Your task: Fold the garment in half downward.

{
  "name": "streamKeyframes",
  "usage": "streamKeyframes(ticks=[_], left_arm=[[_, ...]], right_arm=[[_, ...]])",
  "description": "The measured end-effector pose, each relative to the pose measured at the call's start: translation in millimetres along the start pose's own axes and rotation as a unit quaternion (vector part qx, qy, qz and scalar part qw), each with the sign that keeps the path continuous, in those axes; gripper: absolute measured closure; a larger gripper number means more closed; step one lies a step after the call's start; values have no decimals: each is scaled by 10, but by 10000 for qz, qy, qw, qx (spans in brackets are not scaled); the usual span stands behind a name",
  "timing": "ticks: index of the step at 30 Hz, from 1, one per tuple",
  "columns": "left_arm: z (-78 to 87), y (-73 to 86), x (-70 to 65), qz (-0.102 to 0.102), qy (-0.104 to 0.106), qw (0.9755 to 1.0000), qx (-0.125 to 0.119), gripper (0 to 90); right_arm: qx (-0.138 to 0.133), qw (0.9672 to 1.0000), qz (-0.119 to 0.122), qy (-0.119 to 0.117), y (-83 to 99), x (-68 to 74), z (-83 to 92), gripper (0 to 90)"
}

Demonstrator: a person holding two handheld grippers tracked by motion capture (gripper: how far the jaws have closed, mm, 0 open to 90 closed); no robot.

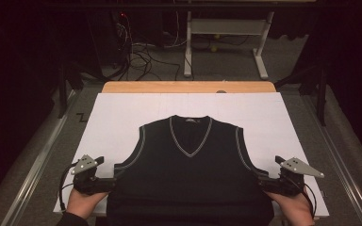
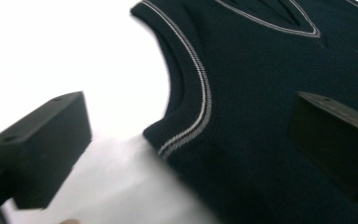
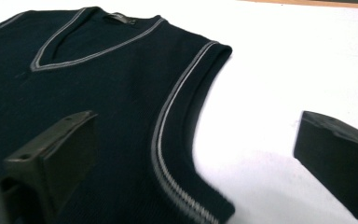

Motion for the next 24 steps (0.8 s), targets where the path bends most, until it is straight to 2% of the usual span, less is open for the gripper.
streamKeyframes(ticks=[3, 8, 10, 12, 14, 19, 24], left_arm=[[-68, -38, 19, -54, 5, 9999, 119, 0], [-99, -209, 63, -64, -62, 10000, -20, 0], [-122, -304, 87, -48, -68, 9999, -101, 0], [-148, -376, 98, -68, -111, 9998, -152, 0], [-193, -456, 112, -78, -134, 9997, -173, 0], [-350, -643, 120, -34, -109, 9999, -38, 0], [-538, -804, 119, 62, -53, 10000, -26, 0]], right_arm=[[-6, 10000, -34, 30, -53, -9, -55, 1], [37, 9999, 85, 41, -186, -20, -187, 2], [52, 9999, 95, 42, -285, -36, -300, 2], [74, 9999, 83, 43, -308, -40, -326, 2], [86, 9999, 81, 24, -375, -49, -404, 2], [133, 9998, 147, 32, -520, -52, -560, 2], [192, 9997, 133, 44, -606, -88, -721, 4]])
Point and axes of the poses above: each handheld gripper's, and its own axes: z roughly backward along the jaws, y roughly out of its underside, x roughly to its left, the point moved 1 cm from there along -z, roughly forward along the jaws, and after that the axes turned 4 degrees about z, right-handed, at the moved point
